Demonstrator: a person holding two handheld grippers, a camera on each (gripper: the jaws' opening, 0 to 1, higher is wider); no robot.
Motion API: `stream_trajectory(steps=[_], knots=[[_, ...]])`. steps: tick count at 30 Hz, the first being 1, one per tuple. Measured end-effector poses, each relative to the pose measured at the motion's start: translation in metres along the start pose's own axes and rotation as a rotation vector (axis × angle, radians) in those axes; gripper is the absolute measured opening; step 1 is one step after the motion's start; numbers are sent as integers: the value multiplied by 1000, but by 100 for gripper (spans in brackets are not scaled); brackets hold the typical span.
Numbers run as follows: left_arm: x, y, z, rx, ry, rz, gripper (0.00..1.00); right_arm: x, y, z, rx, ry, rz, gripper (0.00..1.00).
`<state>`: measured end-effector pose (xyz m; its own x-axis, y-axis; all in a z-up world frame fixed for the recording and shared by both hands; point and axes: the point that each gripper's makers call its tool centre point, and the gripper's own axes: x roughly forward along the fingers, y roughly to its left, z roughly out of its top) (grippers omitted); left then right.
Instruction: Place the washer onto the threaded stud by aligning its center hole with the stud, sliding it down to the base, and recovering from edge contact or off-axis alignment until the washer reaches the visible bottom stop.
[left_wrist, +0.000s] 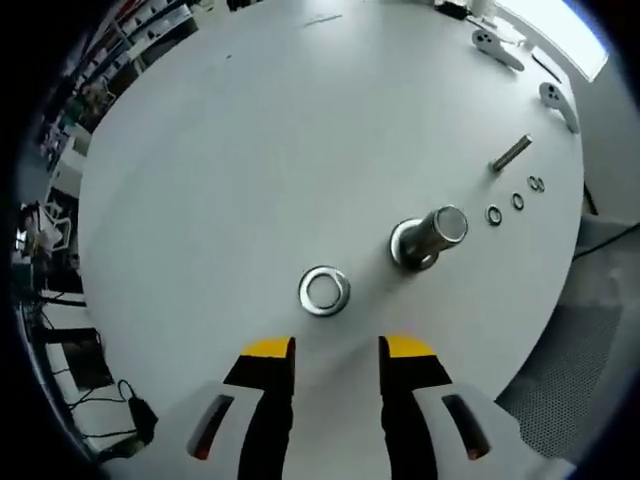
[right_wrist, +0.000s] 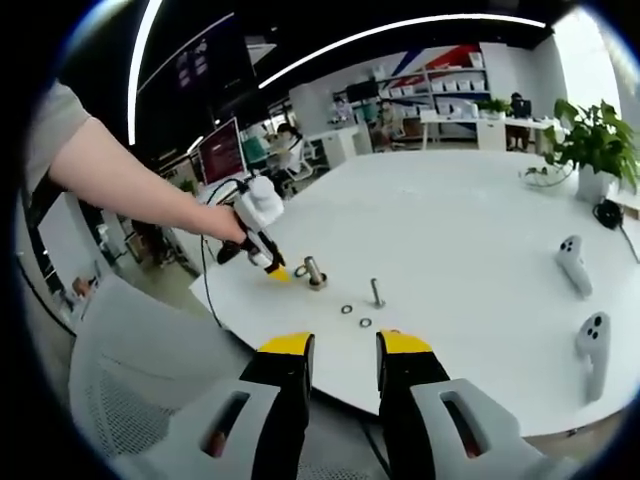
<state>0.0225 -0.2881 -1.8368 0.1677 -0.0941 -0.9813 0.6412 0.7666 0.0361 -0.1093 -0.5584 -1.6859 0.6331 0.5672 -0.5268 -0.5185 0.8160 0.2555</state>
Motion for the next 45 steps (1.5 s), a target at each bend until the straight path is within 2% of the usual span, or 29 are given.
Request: stream_trajectory(steps=[6,8,10,11,12,14,16,17,18,22,25,27,31,33,36,38,45], knots=[[8,1,10,4,-1,-8,33,1,0,-3,-9,15,1,27],[13,1,8,2,10,-11,33,0,0,-3,-3,9,-1,27],[20,-13,-2,3,59,-59,32,0,-1,-2,2,5,-7,27],[25,-10,5,26,33,-34,31,0,-1,-2,3,4,-8,27],[30,-9,7,15,29,-30,31,0,-1,-2,2,5,-8,27],[2,-30,4,13,29,-33,31,1,0,-3,-2,10,-4,27],[2,-21,7,-11,22,-35,28,1,0,-3,-5,13,-3,27],[11,-9,7,-18,24,-37,25,1,-1,-3,-4,11,-6,27],[13,-6,6,-23,23,-36,24,0,-1,-2,-2,9,-8,27],[11,-5,8,-26,17,-30,25,0,-3,-1,8,1,-15,27],[10,-1,12,-26,9,-10,30,1,-3,-2,3,8,-13,27],[12,0,16,-38,-2,-30,31,1,-3,-2,3,9,-14,27],[12,1,26,-31,-20,-29,33,0,-4,-2,8,10,-21,27],[13,1,26,-25,8,-34,33,0,-4,-2,6,10,-23,27],[13,1,24,27,50,-46,33,0,-5,-2,6,12,-24,27],[13,-1,25,25,68,-43,33,0,-5,-3,6,13,-25,27],[12,0,23,42,94,-45,32,0,-5,-3,6,15,-27,27]])
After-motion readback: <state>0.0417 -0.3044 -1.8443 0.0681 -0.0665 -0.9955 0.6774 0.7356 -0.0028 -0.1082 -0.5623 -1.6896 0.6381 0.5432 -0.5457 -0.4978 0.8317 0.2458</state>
